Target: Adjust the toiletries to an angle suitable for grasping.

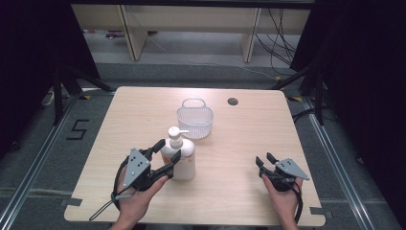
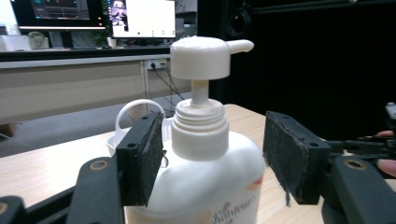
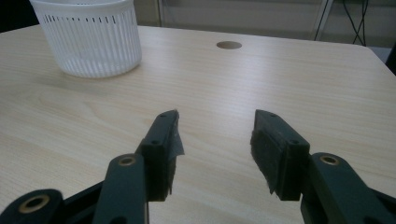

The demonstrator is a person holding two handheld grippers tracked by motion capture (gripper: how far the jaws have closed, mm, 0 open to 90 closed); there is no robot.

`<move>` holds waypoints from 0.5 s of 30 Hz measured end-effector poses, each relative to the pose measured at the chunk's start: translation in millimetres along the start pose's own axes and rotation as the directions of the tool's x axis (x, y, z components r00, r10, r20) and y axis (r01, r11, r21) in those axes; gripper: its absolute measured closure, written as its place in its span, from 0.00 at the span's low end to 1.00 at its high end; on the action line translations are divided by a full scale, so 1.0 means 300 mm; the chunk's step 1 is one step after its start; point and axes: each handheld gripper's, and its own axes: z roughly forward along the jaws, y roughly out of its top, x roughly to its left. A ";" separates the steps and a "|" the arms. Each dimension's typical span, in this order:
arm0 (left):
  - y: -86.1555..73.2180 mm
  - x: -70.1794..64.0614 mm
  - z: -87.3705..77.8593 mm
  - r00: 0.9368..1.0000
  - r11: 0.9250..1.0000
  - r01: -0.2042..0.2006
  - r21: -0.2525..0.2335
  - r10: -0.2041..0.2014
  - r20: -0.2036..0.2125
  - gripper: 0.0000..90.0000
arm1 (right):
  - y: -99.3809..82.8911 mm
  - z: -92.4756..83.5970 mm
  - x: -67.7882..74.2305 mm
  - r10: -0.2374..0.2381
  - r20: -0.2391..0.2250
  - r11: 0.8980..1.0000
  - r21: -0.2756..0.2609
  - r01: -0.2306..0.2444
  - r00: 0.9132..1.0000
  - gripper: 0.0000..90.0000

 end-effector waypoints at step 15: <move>0.025 -0.002 0.059 0.997 1.000 0.024 -0.008 -0.025 -0.073 0.47 | 0.002 -0.001 -0.003 -0.007 -0.002 1.000 0.014 0.007 1.000 0.57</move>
